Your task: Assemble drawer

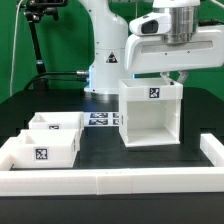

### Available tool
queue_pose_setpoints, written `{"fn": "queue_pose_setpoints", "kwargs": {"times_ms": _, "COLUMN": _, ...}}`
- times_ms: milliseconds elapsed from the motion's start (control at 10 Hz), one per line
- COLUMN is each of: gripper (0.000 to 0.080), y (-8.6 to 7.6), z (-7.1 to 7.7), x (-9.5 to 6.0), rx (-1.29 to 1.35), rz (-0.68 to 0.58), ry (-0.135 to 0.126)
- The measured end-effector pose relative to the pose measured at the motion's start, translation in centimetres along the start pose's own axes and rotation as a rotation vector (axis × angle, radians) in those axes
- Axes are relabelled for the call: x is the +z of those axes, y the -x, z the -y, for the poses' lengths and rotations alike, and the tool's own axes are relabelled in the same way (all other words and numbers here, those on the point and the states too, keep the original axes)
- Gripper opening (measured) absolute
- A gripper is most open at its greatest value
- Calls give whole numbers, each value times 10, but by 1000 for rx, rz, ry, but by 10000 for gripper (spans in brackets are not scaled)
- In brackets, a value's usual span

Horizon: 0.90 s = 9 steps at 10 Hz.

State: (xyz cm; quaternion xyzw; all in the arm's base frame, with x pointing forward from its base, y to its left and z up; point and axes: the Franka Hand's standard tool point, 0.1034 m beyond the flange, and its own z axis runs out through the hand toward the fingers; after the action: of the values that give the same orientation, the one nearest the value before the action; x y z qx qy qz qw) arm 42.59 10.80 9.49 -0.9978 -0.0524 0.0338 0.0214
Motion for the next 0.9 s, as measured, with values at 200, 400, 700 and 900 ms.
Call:
{"fn": "queue_pose_setpoints", "kwargs": {"times_ms": 200, "gripper": 37, "y": -29, "z": -14, "x": -3, "rx": -2, "rz": -26, "ry": -4}}
{"fn": "queue_pose_setpoints", "kwargs": {"times_ms": 400, "gripper": 37, "y": -68, "z": -24, "x": -6, "rx": 7, "rz": -45, "ry": -11}}
{"fn": "queue_pose_setpoints", "kwargs": {"times_ms": 700, "gripper": 38, "y": -99, "z": -31, "x": -10, "rx": 10, "rz": -88, "ry": -13}}
{"fn": "queue_pose_setpoints", "kwargs": {"times_ms": 900, "gripper": 38, "y": -99, "z": -30, "x": -10, "rx": 32, "rz": -88, "ry": -14}}
